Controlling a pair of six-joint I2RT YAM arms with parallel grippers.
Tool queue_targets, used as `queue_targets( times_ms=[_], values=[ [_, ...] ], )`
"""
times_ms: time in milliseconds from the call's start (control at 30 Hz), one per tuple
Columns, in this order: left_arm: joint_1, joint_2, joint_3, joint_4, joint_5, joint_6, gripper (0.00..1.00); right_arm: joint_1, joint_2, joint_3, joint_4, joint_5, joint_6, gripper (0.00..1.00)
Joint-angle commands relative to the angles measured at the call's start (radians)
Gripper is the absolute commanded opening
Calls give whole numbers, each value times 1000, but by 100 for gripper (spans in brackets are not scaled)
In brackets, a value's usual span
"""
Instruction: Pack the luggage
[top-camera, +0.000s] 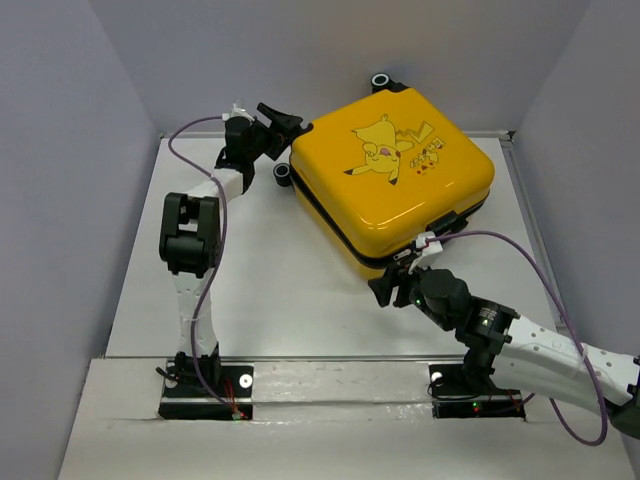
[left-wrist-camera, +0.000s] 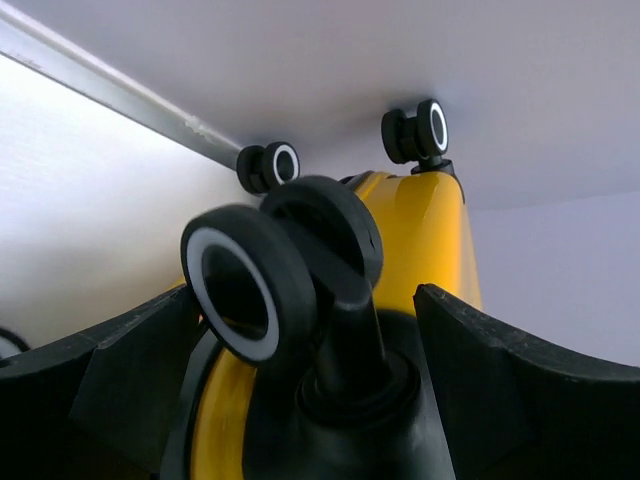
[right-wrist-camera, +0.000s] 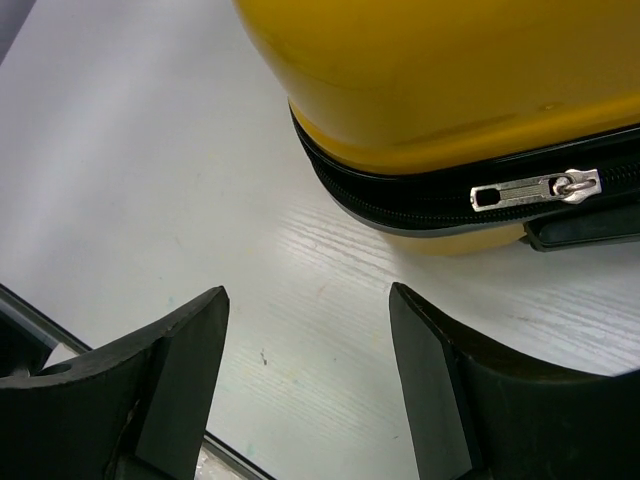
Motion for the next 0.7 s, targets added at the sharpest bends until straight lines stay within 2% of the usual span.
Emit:
queue_targets(
  times_ms=[0, 200, 333, 400, 467, 500, 567, 600, 667],
  values=[
    [1, 35, 150, 43, 46, -62, 99, 3, -2, 14, 15, -19, -11, 71],
    [1, 133, 271, 43, 45, -107, 99, 3, -19, 8, 20, -22, -4, 73],
    [-3, 173, 293, 123, 49, -173, 99, 3, -28, -4, 24, -31, -6, 83],
    [-6, 166, 269, 201, 40, -213, 96, 3, -37, -14, 24, -37, -7, 89],
    [-10, 158, 259, 233, 34, -225, 90, 3, -51, -12, 24, -40, -29, 93],
    [-10, 147, 253, 259, 28, -230, 80, 3, -71, -8, 17, -37, -33, 94],
    [-13, 131, 247, 275, 22, -231, 70, 3, -106, -3, 4, -28, -41, 96],
    [-13, 112, 241, 285, 22, -234, 55, 3, -119, 0, 1, -19, -44, 96],
    [-16, 95, 238, 299, 28, -240, 37, 3, -151, 3, -12, 0, -41, 96]
  ],
)
